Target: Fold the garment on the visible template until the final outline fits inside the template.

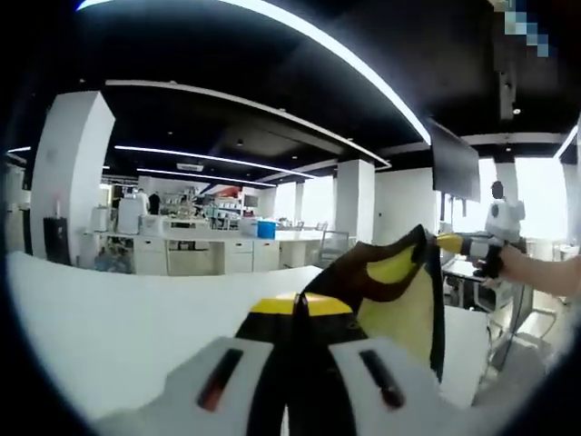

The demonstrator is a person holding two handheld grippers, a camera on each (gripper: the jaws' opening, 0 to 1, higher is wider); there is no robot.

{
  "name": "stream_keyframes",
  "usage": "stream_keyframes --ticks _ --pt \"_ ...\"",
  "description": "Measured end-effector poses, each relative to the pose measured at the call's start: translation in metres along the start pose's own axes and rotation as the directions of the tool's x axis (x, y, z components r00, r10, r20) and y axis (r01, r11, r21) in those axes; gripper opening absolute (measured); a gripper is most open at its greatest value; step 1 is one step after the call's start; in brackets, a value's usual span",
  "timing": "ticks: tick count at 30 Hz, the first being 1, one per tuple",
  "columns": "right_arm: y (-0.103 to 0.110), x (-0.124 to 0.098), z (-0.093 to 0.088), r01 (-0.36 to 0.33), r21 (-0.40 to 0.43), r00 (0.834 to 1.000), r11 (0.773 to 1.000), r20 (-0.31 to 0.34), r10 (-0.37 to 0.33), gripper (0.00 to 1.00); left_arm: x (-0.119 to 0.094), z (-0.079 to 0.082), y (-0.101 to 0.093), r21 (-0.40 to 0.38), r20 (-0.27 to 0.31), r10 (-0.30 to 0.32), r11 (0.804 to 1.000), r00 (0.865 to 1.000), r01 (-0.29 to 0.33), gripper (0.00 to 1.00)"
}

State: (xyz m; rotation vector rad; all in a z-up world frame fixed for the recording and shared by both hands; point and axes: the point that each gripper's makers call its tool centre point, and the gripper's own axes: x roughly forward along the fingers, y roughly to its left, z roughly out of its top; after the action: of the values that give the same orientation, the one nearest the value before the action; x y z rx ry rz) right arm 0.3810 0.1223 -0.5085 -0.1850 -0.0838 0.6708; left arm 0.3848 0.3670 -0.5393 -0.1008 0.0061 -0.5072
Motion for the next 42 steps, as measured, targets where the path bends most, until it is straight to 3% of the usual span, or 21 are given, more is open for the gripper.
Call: stream_keyframes --ticks 6,8,9,10,14,18,24,28,30,34,37,42 --pt "-0.018 0.044 -0.061 0.018 0.082 0.996 0.996 -0.093 -0.01 0.0 0.035 -0.049 0.026 -0.052 -0.085 0.019 0.998 0.996 -0.023 0.0" --pt "-0.024 0.058 -0.083 0.019 0.088 0.993 0.996 -0.121 -0.008 0.0 0.047 -0.073 0.042 -0.079 -0.139 0.03 0.996 0.99 -0.041 0.0" --pt "-0.026 0.064 -0.093 0.022 0.093 0.991 0.995 -0.135 -0.009 0.0 0.053 -0.078 0.046 -0.067 -0.136 0.032 0.997 0.99 -0.042 0.0" --pt "-0.028 0.071 -0.112 0.025 0.11 0.984 0.994 -0.18 -0.005 0.0 0.06 -0.093 0.051 -0.101 -0.169 0.035 0.994 0.985 -0.053 0.0" --pt "-0.035 0.097 -0.162 0.023 0.127 0.967 0.992 -0.254 0.01 0.0 0.085 -0.132 0.072 -0.102 -0.229 0.044 0.992 0.972 -0.069 0.0" --pt "-0.04 0.118 -0.199 0.011 0.142 0.951 0.99 -0.308 0.033 0.0 0.105 -0.16 0.089 -0.112 -0.267 0.058 0.99 0.962 -0.091 0.0" --pt "-0.046 0.146 -0.256 0.013 0.163 0.919 0.987 -0.391 0.053 0.0 0.127 -0.209 0.108 -0.123 -0.344 0.086 0.983 0.935 -0.136 0.0" --pt "-0.045 0.16 -0.289 0.015 0.189 0.897 0.982 -0.435 0.07 0.0 0.133 -0.244 0.12 -0.134 -0.405 0.114 0.974 0.907 -0.182 0.0" --pt "-0.046 0.164 -0.307 0.017 0.172 0.882 0.985 -0.467 0.066 0.0 0.135 -0.256 0.117 -0.14 -0.42 0.115 0.972 0.9 -0.189 0.0" --pt "-0.048 0.166 -0.324 0.039 0.188 0.866 0.981 -0.497 0.061 0.0 0.146 -0.275 0.132 -0.152 -0.435 0.126 0.966 0.892 -0.21 0.0" --pt "-0.052 0.168 -0.339 0.06 0.192 0.851 0.98 -0.523 0.05 0.0 0.145 -0.283 0.135 -0.143 -0.454 0.129 0.966 0.882 -0.215 0.0" --pt "-0.055 0.165 -0.346 0.079 0.202 0.843 0.976 -0.537 0.043 0.0 0.145 -0.286 0.134 -0.143 -0.454 0.126 0.967 0.882 -0.211 0.0"
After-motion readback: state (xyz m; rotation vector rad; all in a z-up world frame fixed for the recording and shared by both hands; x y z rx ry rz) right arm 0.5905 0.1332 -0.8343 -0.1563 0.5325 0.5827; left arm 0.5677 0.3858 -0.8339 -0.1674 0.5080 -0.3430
